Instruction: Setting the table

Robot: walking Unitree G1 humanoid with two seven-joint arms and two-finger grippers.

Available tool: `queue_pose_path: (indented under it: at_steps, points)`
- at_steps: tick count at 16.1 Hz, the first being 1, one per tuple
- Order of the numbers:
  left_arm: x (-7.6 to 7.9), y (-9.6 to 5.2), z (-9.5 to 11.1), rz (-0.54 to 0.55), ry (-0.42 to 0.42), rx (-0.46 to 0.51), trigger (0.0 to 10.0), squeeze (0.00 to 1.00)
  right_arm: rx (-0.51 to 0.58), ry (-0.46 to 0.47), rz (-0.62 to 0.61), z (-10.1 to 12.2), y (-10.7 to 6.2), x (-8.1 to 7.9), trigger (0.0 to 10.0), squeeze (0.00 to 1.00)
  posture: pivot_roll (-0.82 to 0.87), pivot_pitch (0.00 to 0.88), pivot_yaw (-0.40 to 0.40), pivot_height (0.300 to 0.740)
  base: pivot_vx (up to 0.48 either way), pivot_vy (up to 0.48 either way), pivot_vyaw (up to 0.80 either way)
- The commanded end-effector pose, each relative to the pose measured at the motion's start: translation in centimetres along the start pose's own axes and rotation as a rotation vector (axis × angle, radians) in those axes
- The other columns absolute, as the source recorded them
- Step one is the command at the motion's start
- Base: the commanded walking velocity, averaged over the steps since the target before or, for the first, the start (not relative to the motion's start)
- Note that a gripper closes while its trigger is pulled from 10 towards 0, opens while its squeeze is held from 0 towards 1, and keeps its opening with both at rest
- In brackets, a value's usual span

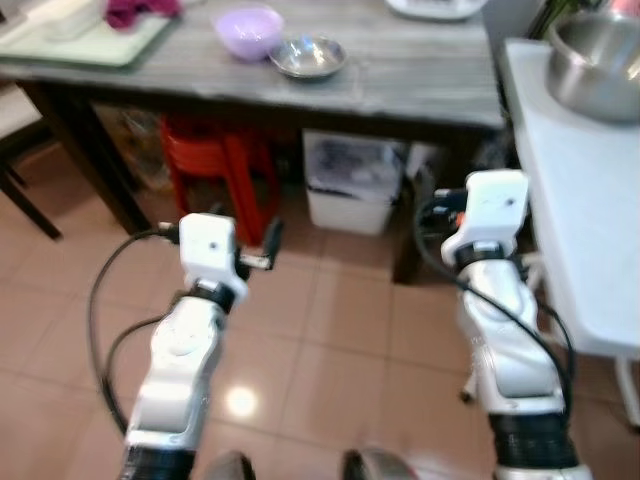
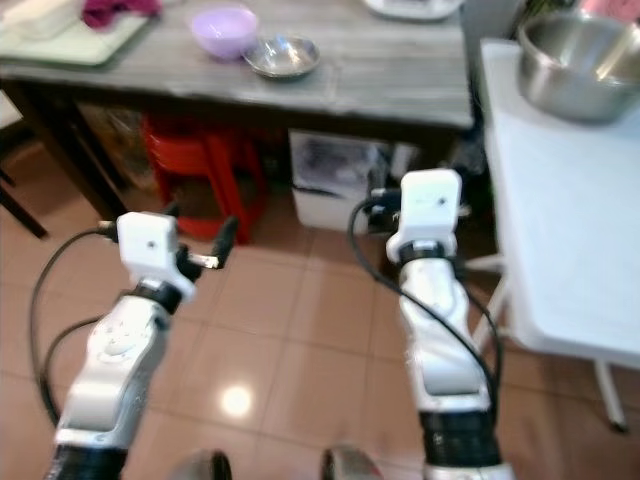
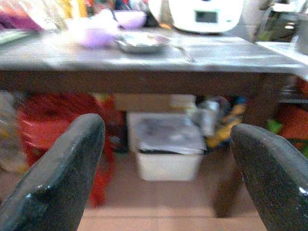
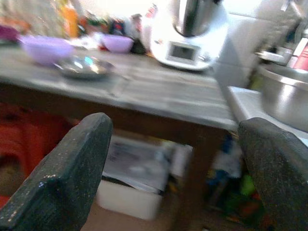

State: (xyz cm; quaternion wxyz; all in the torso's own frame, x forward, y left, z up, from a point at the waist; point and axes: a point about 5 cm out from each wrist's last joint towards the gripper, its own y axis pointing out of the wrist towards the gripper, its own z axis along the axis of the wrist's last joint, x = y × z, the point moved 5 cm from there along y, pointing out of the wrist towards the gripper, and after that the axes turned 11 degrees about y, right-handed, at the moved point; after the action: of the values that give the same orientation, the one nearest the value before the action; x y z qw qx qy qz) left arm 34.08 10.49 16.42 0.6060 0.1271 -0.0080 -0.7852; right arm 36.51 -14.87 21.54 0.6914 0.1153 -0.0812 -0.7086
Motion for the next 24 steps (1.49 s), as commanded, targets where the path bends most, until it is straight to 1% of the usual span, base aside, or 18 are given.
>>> queue_pose_path:
  at_steps: [1, 8, 14, 24]
  points:
    - [-0.49, -0.13, 0.28, 0.008, 0.014, 0.008, 10.0, 0.00, 0.010, 0.009, 0.008, 0.35, -0.10, -0.24, 10.0, 0.00, -0.14, 0.210, -0.002, 0.740, 0.000, -0.337, 0.00]
    - [-0.07, -0.07, 0.19, -0.007, 0.009, 0.005, 10.0, 0.00, 0.007, 0.006, 0.002, 0.36, -0.20, -0.08, 10.0, 0.00, -0.14, 0.214, -0.001, 0.740, 0.000, -0.342, 0.00]
    - [0.09, -0.13, 0.07, -0.010, 0.010, 0.002, 10.0, 0.00, 0.006, 0.008, 0.012, 0.29, -0.09, -0.39, 10.0, 0.00, -0.14, 0.208, -0.005, 0.740, 0.000, -0.343, -0.50]
    - [0.41, -0.05, 0.08, -0.017, 0.007, 0.003, 10.0, 0.00, 0.006, 0.003, 0.014, 0.22, -0.12, -0.42, 10.0, 0.00, -0.14, 0.208, -0.004, 0.740, 0.000, -0.344, 0.00]
